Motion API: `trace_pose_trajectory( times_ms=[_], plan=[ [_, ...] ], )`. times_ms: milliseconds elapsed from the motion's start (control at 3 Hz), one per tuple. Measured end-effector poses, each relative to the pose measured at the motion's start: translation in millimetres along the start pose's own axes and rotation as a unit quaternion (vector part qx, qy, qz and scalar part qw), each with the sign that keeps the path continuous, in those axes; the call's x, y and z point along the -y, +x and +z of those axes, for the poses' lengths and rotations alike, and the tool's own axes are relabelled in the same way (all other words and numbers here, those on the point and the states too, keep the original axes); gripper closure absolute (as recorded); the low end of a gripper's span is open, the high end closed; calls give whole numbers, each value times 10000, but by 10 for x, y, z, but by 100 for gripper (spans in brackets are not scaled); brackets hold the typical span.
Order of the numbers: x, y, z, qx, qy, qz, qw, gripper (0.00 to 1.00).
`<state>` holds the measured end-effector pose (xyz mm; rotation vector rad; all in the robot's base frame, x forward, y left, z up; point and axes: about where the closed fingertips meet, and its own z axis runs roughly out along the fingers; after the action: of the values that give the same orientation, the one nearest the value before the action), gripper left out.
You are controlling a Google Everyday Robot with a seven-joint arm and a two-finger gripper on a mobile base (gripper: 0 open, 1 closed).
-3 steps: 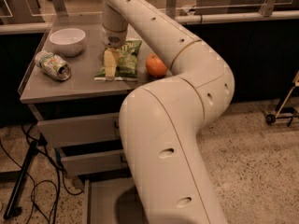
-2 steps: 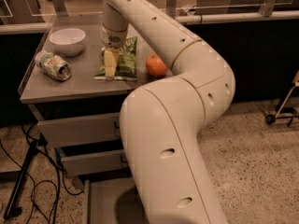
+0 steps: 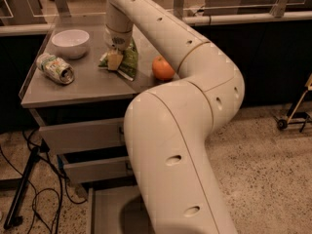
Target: Place green jalapeno chip bag into bottom drawer
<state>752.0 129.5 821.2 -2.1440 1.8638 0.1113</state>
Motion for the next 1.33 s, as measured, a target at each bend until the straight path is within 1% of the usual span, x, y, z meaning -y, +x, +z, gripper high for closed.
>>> trace_pose_trajectory(
  times_ms=[333,1000,1333],
  plan=[
    [0,0,0,0,0,0,10000,100],
    [8,-10,-42,0,1,0,10000,100],
    [94,130,-308,5,229,118,9997,100]
  ],
)
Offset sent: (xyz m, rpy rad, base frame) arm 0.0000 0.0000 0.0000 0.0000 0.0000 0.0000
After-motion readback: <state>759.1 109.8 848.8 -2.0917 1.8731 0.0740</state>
